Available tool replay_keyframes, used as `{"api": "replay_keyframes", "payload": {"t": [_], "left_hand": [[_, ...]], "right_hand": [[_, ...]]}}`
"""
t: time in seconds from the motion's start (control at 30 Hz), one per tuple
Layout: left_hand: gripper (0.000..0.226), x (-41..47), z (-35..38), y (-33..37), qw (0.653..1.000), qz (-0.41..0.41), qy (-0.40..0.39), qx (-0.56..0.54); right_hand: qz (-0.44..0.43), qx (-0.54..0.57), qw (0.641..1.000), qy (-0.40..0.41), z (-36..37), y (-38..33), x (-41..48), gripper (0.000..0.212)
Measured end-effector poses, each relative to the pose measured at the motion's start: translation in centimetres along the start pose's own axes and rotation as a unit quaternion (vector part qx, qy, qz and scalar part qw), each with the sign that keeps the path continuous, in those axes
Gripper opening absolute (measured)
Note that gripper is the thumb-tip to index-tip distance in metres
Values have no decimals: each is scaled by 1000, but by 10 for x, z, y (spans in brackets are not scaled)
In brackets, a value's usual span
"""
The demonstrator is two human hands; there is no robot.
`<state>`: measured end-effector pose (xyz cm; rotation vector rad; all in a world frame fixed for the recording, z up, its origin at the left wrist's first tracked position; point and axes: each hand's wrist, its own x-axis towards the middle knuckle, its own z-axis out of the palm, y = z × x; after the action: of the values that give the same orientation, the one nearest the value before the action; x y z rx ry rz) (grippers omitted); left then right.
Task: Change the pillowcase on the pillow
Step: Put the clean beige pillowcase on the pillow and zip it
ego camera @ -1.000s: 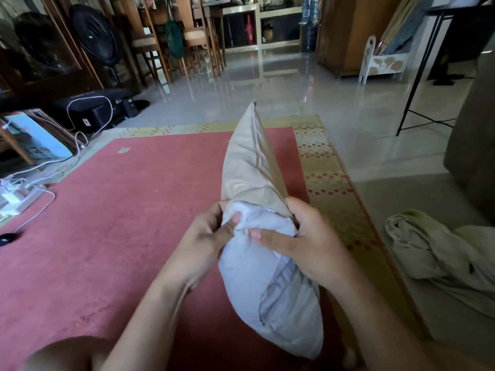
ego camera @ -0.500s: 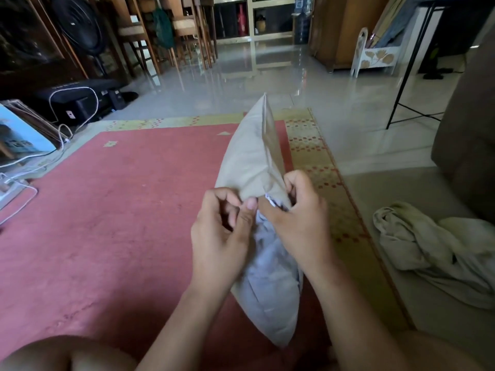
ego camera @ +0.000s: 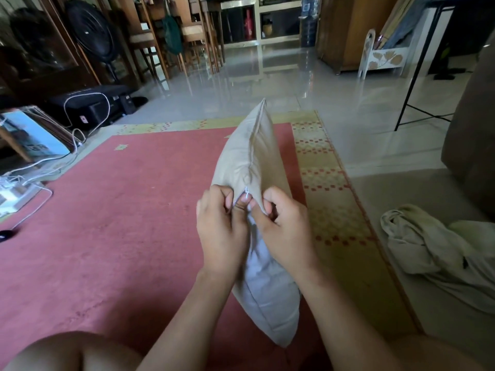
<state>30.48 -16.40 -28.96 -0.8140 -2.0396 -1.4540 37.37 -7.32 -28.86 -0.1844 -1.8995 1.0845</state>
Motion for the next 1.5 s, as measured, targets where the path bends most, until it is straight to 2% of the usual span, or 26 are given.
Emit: {"api": "replay_keyframes", "payload": {"t": [0.07, 0.13, 0.2, 0.3, 0.37, 0.47, 0.53, 0.6, 0.67, 0.73, 0.83, 0.9, 0.97, 1.03, 1.1, 1.2, 1.27, 1.4, 1.5], "left_hand": [[36, 7, 2, -7, 995, -75, 38, -48], [37, 18, -1, -11, 988, -111, 76, -80], [36, 28, -4, -14, 982, -127, 104, -97], [28, 35, -8, -26, 973, -158, 124, -116], [30, 27, -15, -40, 979, -181, 45, -83], [81, -15, -35, -59, 985, -114, -130, 1], [106, -48, -42, -71, 973, -126, -189, -38], [115, -74, -40, -84, 955, -195, -189, -117], [116, -84, -35, -87, 941, -264, -151, -147], [106, -83, -29, -87, 936, -305, -90, -151], [82, -67, -25, -87, 923, -341, 17, -179], [81, -54, -22, -86, 912, -355, 80, -190], [79, -38, -17, -84, 900, -359, 147, -197], [80, -24, -11, -82, 877, -379, 198, -220], [82, -14, -5, -81, 847, -410, 235, -244], [76, -9, 5, -85, 819, -424, 287, -260], [63, -1, 7, -90, 812, -427, 318, -237], [40, 29, 10, -106, 780, -454, 366, -227], [39, 41, 21, -106, 776, -478, 338, -235]], "right_hand": [[35, -20, 999, -29, 1, 10, -5, 31], [96, -123, 985, -66, -1, 30, -13, 27], [169, -224, 955, -94, -4, 52, -20, 29], [272, -231, 926, -121, -3, 69, -22, 26], [285, -196, 931, -117, 2, 73, -21, 19], [268, -152, 946, -101, 7, 71, -21, 10], [253, -125, 954, -104, 8, 70, -21, 17], [222, -120, 959, -130, 15, 68, -24, 23], [192, -112, 965, -140, 26, 63, -30, 23], [161, -106, 972, -136, 38, 56, -36, 30], [98, -125, 974, -163, 45, 47, -40, 42], [87, -167, 969, -159, 39, 50, -36, 42], [131, -222, 959, -121, 25, 61, -31, 28], [222, -260, 933, -113, 9, 69, -23, 16], [261, -270, 920, -116, -1, 73, -18, 12], [211, -303, 920, -133, -3, 67, -11, 14], [189, -300, 924, -144, -1, 55, -6, 23], [151, -205, 958, -134, 9, 20, -4, 34], [190, -133, 965, -125, 7, 15, -1, 39]]}}
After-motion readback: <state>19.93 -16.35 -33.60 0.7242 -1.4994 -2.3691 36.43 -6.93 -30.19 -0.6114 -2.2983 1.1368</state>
